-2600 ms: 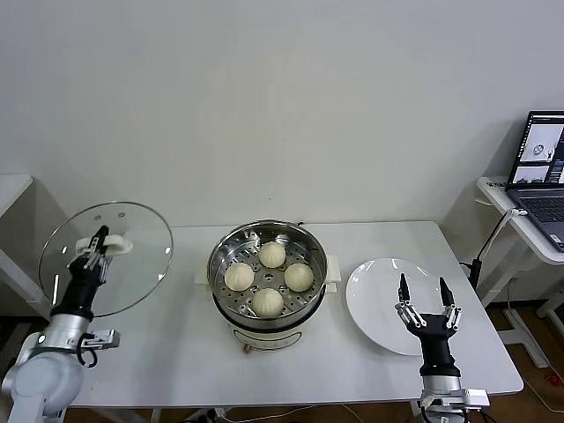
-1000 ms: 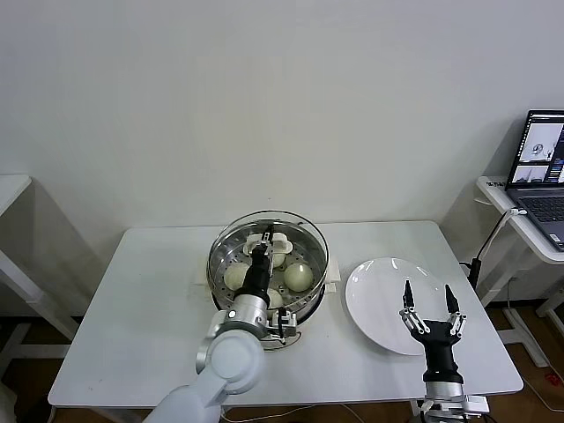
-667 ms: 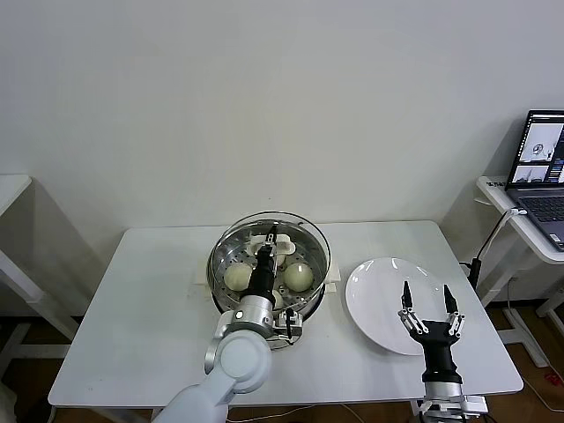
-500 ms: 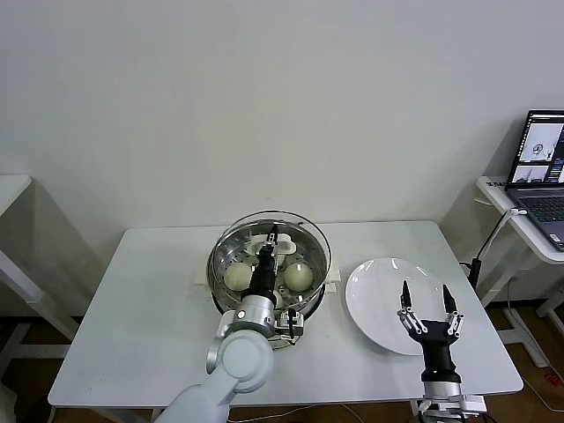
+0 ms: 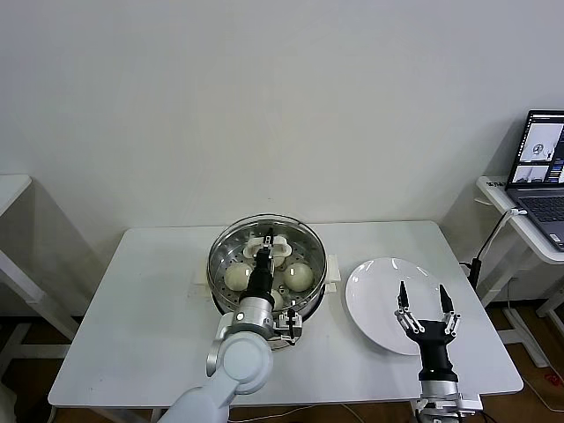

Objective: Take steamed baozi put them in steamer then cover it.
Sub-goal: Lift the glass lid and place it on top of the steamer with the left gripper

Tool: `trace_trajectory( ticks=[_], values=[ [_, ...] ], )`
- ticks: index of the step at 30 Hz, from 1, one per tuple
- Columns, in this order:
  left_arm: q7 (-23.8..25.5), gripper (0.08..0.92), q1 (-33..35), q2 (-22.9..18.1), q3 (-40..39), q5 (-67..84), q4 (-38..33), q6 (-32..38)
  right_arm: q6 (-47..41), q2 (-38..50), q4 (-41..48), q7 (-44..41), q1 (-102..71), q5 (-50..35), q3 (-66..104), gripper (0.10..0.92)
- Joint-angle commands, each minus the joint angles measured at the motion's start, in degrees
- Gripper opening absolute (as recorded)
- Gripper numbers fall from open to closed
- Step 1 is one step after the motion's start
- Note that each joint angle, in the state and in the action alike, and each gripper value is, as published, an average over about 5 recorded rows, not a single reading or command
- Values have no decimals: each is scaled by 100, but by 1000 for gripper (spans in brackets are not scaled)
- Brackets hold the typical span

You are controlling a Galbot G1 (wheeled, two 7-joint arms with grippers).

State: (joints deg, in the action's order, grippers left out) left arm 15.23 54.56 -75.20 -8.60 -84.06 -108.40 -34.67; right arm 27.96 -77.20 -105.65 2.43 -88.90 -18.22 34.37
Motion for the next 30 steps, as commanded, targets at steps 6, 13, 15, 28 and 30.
trace_trajectory(
  ticks=[6, 13, 15, 28, 30],
  values=[
    [34, 190, 60, -78, -32, -90, 74, 26, 20, 1, 18, -5, -1, 28, 4, 823],
    [31, 190, 66, -70, -10, -95, 124, 56, 32, -10, 3, -9, -23, 41, -5, 823],
    [28, 190, 66, -71, -9, -95, 127, 61, 38, -12, 1, -10, -30, 48, -5, 823],
    [8, 190, 42, -99, 16, -95, 168, 99, 39, -11, -14, -12, -37, 64, -20, 823],
    [5, 190, 55, -98, 22, -94, 168, 107, 40, -11, -9, -15, -35, 66, -22, 823]
  ],
)
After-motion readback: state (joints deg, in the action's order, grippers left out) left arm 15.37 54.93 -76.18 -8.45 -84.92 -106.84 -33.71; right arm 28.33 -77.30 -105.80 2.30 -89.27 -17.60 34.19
